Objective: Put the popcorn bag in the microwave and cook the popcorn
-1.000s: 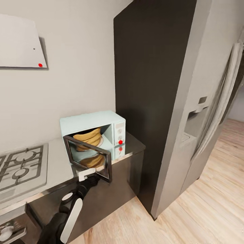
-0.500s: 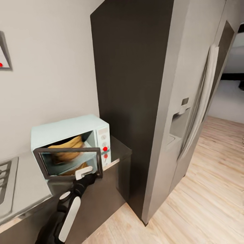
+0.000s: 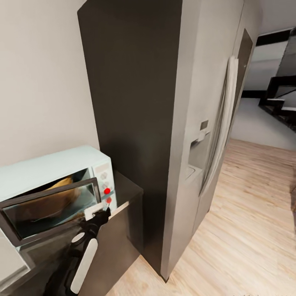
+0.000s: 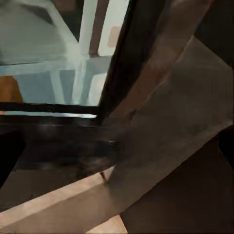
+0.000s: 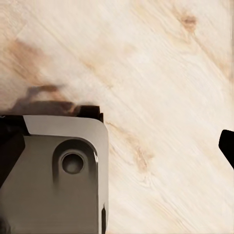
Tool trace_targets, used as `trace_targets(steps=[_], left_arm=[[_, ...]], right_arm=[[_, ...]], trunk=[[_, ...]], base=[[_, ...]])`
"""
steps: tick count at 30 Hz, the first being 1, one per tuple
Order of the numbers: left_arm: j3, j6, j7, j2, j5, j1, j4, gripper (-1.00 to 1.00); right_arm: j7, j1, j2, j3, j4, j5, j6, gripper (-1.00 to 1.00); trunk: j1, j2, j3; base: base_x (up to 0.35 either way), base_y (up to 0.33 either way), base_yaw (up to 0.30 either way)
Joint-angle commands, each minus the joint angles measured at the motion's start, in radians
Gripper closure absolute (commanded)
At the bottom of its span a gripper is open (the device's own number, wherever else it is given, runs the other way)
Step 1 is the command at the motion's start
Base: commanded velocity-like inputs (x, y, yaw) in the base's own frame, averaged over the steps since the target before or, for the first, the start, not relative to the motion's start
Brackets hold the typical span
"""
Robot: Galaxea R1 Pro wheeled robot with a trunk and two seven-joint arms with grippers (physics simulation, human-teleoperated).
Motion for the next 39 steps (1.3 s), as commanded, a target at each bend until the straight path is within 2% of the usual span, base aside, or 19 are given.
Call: trace_targets(steps=[1,3,8,13,17,27,35,36,37,39], left_arm=[[0.005,-0.014,0.04,0.002,0.008,-0.001,-0.001,-1.0],[0.013,-0.028,0.082,0.004,0.011,-0.001,0.0,-1.0],[0.013,-0.033,0.094,0.006,0.008,-0.001,0.002,-1.0],[0.013,-0.034,0.095,0.006,0.007,-0.001,0.001,-1.0],[0.015,-0.034,0.126,0.011,0.006,-0.001,0.0,-1.0],[0.015,-0.034,0.13,0.014,0.007,-0.001,0.01,-1.0],[0.016,-0.034,0.13,0.016,0.006,-0.001,0.006,-1.0],[0.021,-0.034,0.13,0.018,0.006,-0.001,0.006,-1.0],[0.06,-0.035,0.129,0.025,0.006,-0.001,0.006,-1.0],[0.102,-0.036,0.126,0.031,0.007,-0.001,0.004,-1.0]], right_arm=[[0.002,-0.002,-0.001,-0.008,0.002,0.009,0.0,-1.0],[0.002,-0.002,-0.001,-0.008,0.002,0.009,0.0,-1.0],[0.002,-0.002,-0.001,-0.006,0.001,0.011,0.004,-1.0],[-0.002,-0.002,-0.002,-0.003,0.001,0.013,0.002,-1.0],[-0.003,-0.002,-0.003,-0.002,0.001,0.014,0.002,-1.0],[-0.003,-0.002,-0.003,-0.002,0.001,0.014,0.002,-1.0],[-0.003,-0.002,-0.005,-0.002,0.001,0.014,0.002,-1.0],[-0.003,-0.002,-0.005,-0.002,0.001,0.014,0.002,-1.0],[-0.003,-0.002,-0.006,-0.002,0.001,0.014,0.002,-1.0],[-0.003,-0.002,-0.007,-0.002,0.001,0.014,0.002,-1.0]], trunk=[[0.001,-0.001,-0.001],[0.001,-0.001,0.0],[0.001,-0.001,0.002],[0.001,-0.001,0.002],[0.001,-0.001,0.002],[0.001,-0.001,0.002],[0.001,-0.001,0.002],[0.001,-0.001,0.002],[0.001,-0.001,0.002],[0.001,-0.001,0.002]], base=[[0.176,0.0,-0.273],[0.165,0.0,-0.265],[0.041,0.0,-0.116],[0.001,0.0,0.207],[0.111,0.0,0.225],[0.283,0.0,0.011],[0.053,0.0,0.0],[0.112,0.0,0.0],[0.191,0.0,0.0],[0.238,0.0,0.0]])
